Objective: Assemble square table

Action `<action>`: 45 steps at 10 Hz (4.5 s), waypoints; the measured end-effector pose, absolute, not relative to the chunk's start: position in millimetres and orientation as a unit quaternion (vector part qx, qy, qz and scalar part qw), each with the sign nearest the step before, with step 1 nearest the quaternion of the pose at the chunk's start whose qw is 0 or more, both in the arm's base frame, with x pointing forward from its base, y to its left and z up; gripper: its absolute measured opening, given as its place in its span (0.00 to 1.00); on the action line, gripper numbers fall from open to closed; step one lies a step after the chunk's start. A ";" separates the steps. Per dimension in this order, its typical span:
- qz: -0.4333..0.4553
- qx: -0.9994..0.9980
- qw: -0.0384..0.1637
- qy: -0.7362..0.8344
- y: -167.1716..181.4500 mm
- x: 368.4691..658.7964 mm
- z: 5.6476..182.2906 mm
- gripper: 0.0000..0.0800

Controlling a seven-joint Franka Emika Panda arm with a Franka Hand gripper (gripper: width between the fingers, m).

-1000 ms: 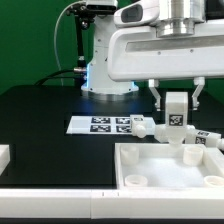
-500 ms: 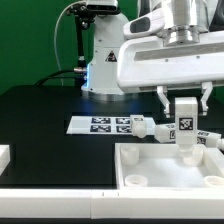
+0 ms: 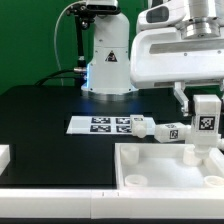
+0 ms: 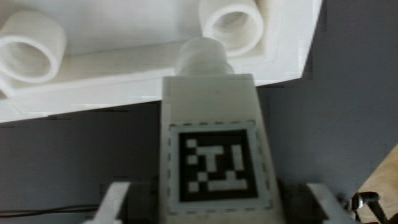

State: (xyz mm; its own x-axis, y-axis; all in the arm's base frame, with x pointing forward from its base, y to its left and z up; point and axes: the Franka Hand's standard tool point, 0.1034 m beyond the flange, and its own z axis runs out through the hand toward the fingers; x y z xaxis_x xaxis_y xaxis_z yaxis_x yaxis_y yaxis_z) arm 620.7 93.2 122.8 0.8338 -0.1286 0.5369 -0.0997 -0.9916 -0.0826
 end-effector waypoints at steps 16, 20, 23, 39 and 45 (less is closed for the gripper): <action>-0.306 -0.951 0.010 0.035 114.4 632.8 78.3 0.36; -0.317 -0.948 0.009 0.039 114.0 632.7 78.2 0.36; -0.292 -0.955 0.012 0.045 105.4 636.0 85.6 0.68; -0.020 -0.951 0.045 0.305 108.6 647.9 84.7 0.37; -0.013 -0.726 0.051 0.685 113.1 643.2 83.6 0.37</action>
Offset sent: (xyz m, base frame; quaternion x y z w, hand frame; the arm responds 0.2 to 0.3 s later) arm 0.0079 0.0099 -0.0079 -0.0061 0.0137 -0.0290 0.9995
